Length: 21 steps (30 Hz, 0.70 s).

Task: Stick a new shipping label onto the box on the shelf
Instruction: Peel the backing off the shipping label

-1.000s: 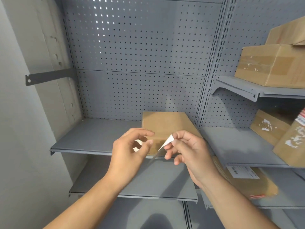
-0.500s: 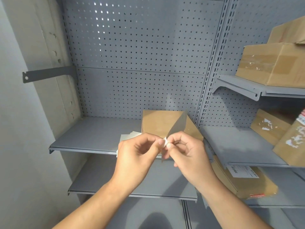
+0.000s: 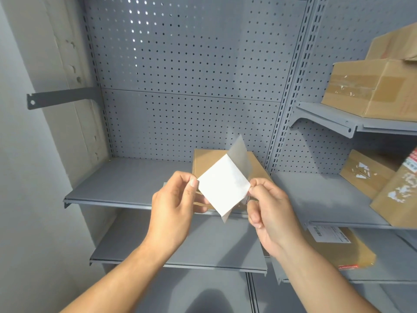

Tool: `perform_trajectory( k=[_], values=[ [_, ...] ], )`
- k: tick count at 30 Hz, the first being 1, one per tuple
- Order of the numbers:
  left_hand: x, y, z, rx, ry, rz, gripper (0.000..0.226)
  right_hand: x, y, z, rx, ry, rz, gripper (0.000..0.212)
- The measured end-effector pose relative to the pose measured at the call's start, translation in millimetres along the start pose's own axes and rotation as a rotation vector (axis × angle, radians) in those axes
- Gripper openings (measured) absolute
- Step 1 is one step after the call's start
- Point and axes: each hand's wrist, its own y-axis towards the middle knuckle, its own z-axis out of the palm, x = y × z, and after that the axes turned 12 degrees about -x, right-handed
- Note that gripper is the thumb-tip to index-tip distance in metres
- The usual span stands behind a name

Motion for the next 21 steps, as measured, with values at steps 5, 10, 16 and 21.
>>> perform_trajectory(
  k=[5, 10, 16, 21],
  values=[
    [3, 7, -4, -0.041, 0.032, -0.035, 0.019, 5, 2, -3, -0.063, 0.209, 0.136, 0.023],
    [3, 9, -6, -0.077, 0.022, -0.069, 0.018, 6, 4, -8, -0.089, 0.36, 0.197, 0.017],
    [6, 13, -12, -0.108, 0.037, -0.074, 0.017, 8, 10, -15, -0.119, 0.35, 0.166, 0.021],
    [10, 19, -18, -0.11, 0.11, -0.037, 0.014, 10, 14, -23, -0.153, 0.341, 0.143, 0.022]
  ],
)
